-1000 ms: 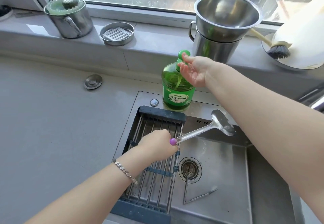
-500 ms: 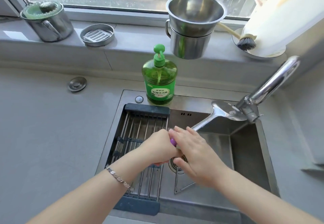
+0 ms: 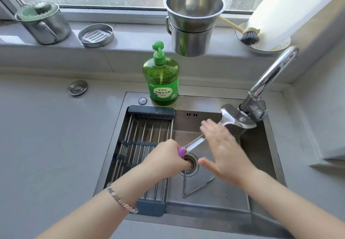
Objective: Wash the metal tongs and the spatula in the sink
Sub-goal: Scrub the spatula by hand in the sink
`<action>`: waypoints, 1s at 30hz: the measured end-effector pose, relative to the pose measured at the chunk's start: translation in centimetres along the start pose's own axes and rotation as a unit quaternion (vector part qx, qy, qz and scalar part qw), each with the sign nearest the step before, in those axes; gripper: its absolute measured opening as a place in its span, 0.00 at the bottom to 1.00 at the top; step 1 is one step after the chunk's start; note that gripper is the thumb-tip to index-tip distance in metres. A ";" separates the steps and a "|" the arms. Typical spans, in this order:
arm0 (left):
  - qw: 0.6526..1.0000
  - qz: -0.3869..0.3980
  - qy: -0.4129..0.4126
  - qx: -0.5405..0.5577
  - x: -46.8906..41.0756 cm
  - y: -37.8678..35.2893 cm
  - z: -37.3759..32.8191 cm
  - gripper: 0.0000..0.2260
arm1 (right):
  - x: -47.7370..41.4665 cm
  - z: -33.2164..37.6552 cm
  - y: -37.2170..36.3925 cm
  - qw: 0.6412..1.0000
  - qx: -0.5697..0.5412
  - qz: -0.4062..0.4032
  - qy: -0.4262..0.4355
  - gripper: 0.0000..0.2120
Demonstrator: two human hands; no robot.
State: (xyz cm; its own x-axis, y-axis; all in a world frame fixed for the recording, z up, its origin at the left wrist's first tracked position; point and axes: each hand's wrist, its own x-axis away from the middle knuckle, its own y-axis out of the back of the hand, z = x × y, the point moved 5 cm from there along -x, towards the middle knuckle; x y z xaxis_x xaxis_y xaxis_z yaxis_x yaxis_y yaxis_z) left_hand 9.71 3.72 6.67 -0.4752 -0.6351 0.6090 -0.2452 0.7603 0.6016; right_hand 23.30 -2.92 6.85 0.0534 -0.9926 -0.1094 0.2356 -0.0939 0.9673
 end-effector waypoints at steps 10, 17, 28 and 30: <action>0.999 -0.021 0.015 -0.021 0.1 -1.6 0.5 0.10 | 2.2 -2.9 -0.3 0.956 -0.151 -0.174 -0.181 0.27; 0.996 -0.045 0.001 -0.074 0.2 -2.6 -0.5 0.10 | 2.5 0.6 -3.4 0.580 -0.677 -0.133 -0.434 0.08; 0.993 -0.048 -0.020 -0.109 0.7 -4.0 -0.5 0.09 | 2.2 -0.5 -3.0 0.402 -0.690 -0.240 -0.552 0.16; 0.993 -0.048 -0.023 -0.101 0.5 -3.9 -0.6 0.09 | 2.5 1.8 -3.4 0.447 -0.700 -0.175 -0.528 0.15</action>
State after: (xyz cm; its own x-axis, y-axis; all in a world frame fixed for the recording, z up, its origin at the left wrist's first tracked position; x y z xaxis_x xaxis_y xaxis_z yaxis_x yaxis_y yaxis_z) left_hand 10.96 0.29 4.95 -0.4976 -0.6926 0.5221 -0.1191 0.6508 0.7498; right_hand 20.92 -5.20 3.70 -0.5380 -0.4883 0.6871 0.4670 -0.8512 -0.2393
